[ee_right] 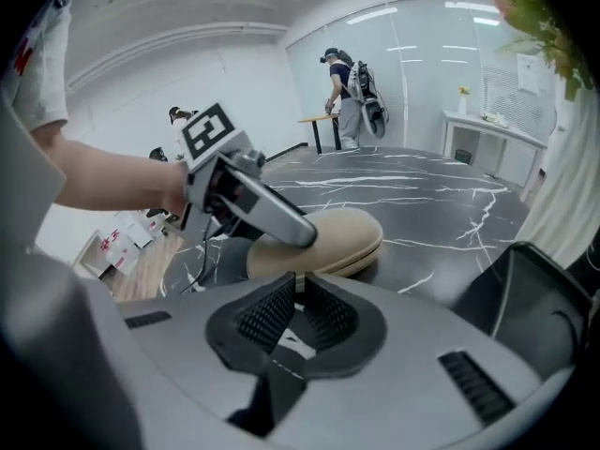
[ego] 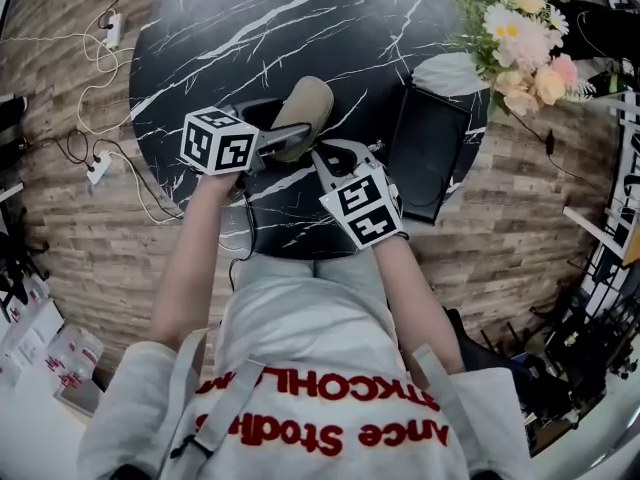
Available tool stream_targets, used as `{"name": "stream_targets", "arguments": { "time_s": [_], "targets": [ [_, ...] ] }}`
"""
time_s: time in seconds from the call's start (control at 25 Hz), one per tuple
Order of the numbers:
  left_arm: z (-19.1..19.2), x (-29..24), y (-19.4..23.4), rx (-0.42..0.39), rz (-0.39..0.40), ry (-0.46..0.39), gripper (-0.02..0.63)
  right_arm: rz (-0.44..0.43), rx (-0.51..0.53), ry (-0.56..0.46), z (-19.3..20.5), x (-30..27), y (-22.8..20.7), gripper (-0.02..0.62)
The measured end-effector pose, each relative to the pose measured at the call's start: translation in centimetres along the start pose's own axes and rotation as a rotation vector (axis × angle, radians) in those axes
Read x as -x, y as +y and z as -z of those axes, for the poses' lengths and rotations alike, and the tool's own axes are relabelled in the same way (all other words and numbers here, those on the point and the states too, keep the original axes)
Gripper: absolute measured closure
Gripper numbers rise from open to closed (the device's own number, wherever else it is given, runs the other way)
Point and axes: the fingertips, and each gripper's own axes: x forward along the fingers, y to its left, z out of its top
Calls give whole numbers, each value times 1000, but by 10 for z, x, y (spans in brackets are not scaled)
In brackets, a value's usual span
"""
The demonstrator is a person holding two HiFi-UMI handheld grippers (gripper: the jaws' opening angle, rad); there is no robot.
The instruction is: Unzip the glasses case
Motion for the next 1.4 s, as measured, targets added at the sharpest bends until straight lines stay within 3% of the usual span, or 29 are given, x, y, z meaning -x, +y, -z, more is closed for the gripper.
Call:
{"name": "stream_targets", "arguments": {
  "time_s": [0.12,0.28,0.4,0.52,0.6,0.72,0.88,1.04,1.16,1.28,1.4],
  "targets": [
    [7,25,11,42,-30,-25,270,5,56,39,-3,-9,-7,574],
    [25,36,5,163,51,-37,382,-15,89,88,-2,-18,-16,565],
    [38,38,-5,151,56,-3,410,-5,127,89,-14,-22,-24,563],
    [58,28,-27,142,126,88,431,36,192,65,-27,-25,-37,563],
    [67,22,-37,125,144,131,431,-4,211,78,-29,-25,-38,562],
    [62,25,-30,135,92,114,432,-82,217,128,-20,-13,-35,500],
    [43,31,-21,204,56,41,363,-150,352,285,11,1,-28,450],
    [35,25,-17,201,-14,49,322,-140,562,429,35,-10,-15,431],
    [33,23,-13,232,-61,51,321,-86,613,412,32,-13,-12,428],
    [33,21,-6,253,-102,34,251,-72,583,335,21,-13,-3,428],
    [33,11,-2,299,-116,19,247,-39,574,299,18,-14,0,428]
  ]
}}
